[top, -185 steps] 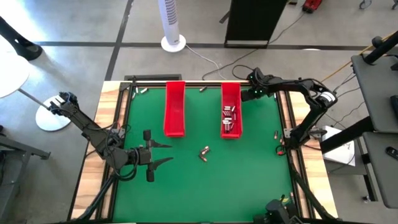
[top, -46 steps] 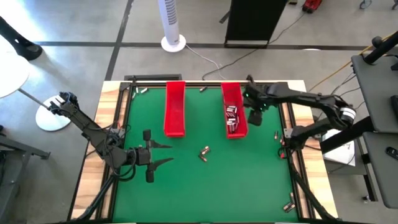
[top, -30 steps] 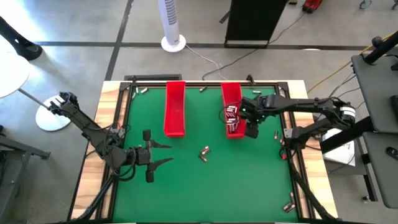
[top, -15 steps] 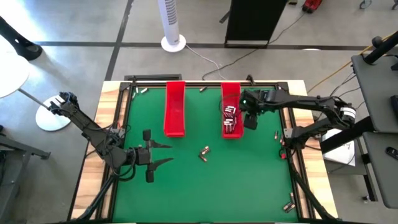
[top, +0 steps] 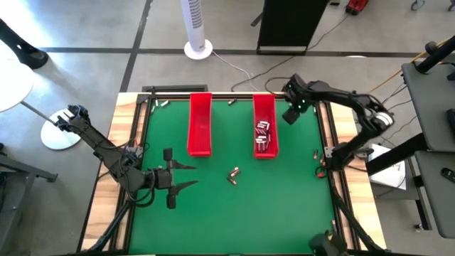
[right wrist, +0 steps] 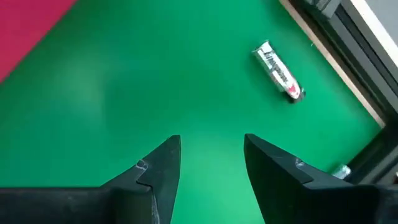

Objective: Sort batteries
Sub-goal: Put the silver battery into the right red bin

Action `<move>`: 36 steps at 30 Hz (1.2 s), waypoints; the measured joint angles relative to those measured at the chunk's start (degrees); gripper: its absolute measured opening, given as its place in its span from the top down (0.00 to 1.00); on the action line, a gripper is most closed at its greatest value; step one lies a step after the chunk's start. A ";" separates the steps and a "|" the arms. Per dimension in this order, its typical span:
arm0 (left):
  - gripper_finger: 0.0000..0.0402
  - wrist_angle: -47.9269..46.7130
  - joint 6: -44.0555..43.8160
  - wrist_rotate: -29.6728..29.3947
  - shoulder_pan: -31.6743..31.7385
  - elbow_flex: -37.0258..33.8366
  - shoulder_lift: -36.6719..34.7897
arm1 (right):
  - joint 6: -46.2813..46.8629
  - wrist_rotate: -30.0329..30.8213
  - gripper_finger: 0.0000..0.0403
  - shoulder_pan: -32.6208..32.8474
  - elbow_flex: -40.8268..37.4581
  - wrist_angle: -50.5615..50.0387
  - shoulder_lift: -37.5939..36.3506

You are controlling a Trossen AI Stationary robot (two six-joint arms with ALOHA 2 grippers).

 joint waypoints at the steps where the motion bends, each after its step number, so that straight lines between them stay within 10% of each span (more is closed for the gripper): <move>1: 0.55 0.06 0.21 0.00 0.00 -0.01 0.00 | -0.41 -0.32 0.57 -0.69 1.00 -0.09 1.54; 26: 0.55 -0.34 -0.29 -0.02 0.11 -0.01 0.00 | -15.04 2.16 0.52 -7.46 19.35 -10.68 23.70; 36: 0.55 -0.36 -0.31 -0.02 0.31 -0.01 0.00 | -14.87 0.57 0.72 -8.14 19.18 -10.13 24.83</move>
